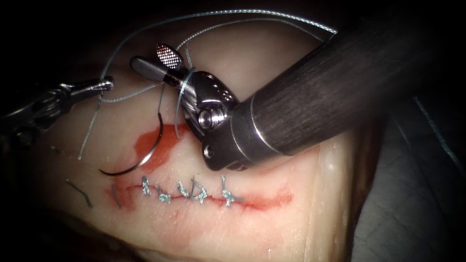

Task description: Wound Closure

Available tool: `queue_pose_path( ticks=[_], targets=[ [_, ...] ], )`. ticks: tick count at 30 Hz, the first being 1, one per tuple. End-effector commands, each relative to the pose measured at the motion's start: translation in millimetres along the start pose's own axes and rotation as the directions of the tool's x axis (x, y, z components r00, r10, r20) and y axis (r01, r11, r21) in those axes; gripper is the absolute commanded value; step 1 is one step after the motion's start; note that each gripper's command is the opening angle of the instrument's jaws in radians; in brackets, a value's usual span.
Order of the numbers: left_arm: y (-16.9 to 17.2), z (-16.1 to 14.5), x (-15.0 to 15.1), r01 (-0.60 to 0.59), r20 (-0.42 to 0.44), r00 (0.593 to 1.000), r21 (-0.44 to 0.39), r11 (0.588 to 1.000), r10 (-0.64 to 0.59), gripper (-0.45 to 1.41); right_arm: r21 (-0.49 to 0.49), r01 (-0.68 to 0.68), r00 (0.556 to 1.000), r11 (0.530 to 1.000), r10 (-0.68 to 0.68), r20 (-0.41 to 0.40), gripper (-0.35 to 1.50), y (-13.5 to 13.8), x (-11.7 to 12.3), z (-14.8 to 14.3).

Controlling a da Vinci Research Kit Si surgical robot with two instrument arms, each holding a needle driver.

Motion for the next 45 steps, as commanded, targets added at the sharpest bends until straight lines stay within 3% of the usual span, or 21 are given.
queue_pose_path(
  ticks=[1,4,5,9,15,19,22,26,30,35,41,45],
  targets=[
    [0.4,0.6,0.2,-0.002,0.001,1.0,0.0,1.0,0.002,-0.45,-0.006,0.002,1.0,1.0,-0.002,0.002,0.83,-0.1,0.6,0.8],
    [-0.6,1.4,-0.1,0.016,-0.013,1.0,0.025,1.0,-0.016,-0.45,-0.014,0.076,0.997,0.997,-0.077,-0.029,0.83,-0.4,1.1,0.9],
    [-1.7,2.5,-1.0,0.061,-0.035,0.998,0.063,0.996,-0.059,-0.45,-0.044,0.173,0.983,0.984,-0.175,-0.047,0.83,-0.5,1.7,1.0],
    [-2.6,5.5,-3.4,0.11,-0.052,0.993,0.097,0.989,-0.105,-0.45,-0.161,0.293,0.951,0.942,-0.305,-0.055,0.84,-0.4,3.1,1.0],
    [-1.8,11.6,-7.2,0.168,-0.067,0.985,0.154,0.974,-0.16,-0.45,-0.3,0.313,0.932,0.901,-0.352,-0.085,0.84,-0.2,5.2,0.9],
    [1.2,13.8,-6.6,0.137,-0.087,0.988,0.138,0.981,-0.126,-0.45,-0.374,0.306,0.934,0.876,-0.352,-0.061,0.84,-0.1,5.1,0.8],
    [4.3,13.4,-3.8,0.062,-0.144,0.988,0.083,0.995,-0.05,-0.45,-0.493,0.271,0.944,0.826,-0.328,-0.03,0.79,-0.2,4.5,0.6],
    [6.3,11.5,-1.2,0.046,-0.147,0.989,0.071,0.996,-0.035,-0.45,-0.588,0.218,0.954,0.779,-0.297,-0.041,0.76,-0.3,4.3,0.5],
    [7.3,9.4,0.5,0.067,-0.14,0.988,0.044,0.997,-0.06,-0.45,-0.616,0.176,0.964,0.768,-0.261,-0.049,0.68,-0.4,4.3,0.4],
    [7.8,7.9,0.7,0.098,-0.131,0.987,0.022,0.995,-0.095,-0.45,-0.696,0.132,0.971,0.706,-0.234,-0.054,0.63,-0.3,4.5,0.2],
    [7.9,7.2,1.3,0.099,-0.116,0.988,-0.001,0.995,-0.098,-0.45,-0.719,0.072,0.985,0.691,-0.162,-0.057,0.56,-0.1,4.7,0.0],
    [7.9,6.7,1.7,0.097,-0.113,0.989,-0.006,0.995,-0.097,-0.45,-0.764,0.047,0.989,0.643,-0.138,-0.055,0.56,-0.1,4.6,-0.2]
  ],
)
